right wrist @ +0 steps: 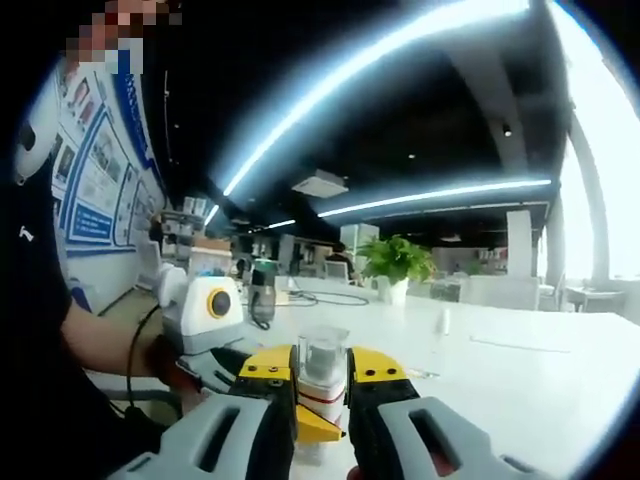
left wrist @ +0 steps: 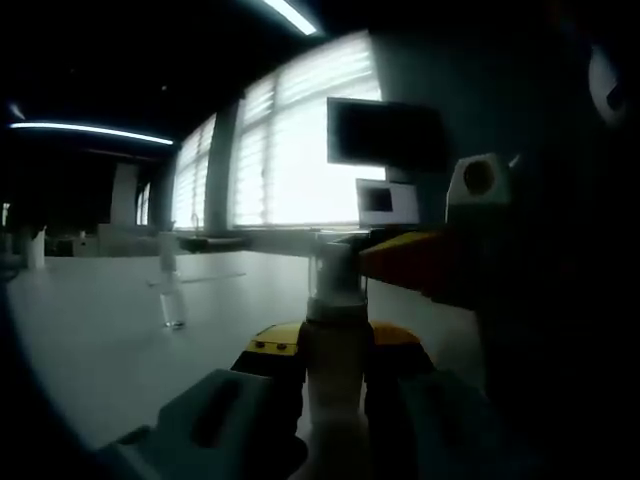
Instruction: Clamp pump bottle remove cover press pump head put on cover
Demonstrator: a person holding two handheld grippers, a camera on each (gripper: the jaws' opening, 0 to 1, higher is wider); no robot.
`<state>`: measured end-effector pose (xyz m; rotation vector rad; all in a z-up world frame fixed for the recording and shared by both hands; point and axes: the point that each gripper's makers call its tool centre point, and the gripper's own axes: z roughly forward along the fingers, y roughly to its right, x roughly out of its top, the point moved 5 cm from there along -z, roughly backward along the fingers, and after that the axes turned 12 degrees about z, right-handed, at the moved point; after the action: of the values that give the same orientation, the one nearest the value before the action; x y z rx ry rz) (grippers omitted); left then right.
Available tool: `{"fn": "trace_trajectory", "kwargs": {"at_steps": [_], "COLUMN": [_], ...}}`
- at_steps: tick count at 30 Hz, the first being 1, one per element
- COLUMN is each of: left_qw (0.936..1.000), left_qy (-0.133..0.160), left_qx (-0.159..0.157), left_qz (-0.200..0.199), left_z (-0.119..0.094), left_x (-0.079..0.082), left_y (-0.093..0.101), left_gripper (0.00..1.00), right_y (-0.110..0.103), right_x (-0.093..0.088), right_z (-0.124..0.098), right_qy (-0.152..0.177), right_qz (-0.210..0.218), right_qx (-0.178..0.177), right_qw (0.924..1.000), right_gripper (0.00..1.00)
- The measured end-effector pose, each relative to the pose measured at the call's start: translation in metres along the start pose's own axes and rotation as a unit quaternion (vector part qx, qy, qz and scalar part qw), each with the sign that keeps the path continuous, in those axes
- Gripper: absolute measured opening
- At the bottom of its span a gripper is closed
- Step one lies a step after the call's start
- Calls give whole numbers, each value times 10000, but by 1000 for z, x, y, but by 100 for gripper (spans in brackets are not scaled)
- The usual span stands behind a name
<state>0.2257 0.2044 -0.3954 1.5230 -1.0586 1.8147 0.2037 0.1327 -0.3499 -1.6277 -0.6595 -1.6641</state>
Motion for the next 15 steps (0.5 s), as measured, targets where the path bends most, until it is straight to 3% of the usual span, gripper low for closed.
{"fn": "trace_trajectory", "kwargs": {"at_steps": [15], "left_qw": [10000], "left_qy": [4], "left_qx": [-3], "left_qz": [10], "left_z": [1], "left_x": [1], "left_y": [2], "left_gripper": [13], "right_y": [0], "right_x": [0], "right_z": [-1], "right_qy": [-2], "right_qz": [80], "right_qx": [-6], "right_qw": [10000], "right_gripper": [15]}}
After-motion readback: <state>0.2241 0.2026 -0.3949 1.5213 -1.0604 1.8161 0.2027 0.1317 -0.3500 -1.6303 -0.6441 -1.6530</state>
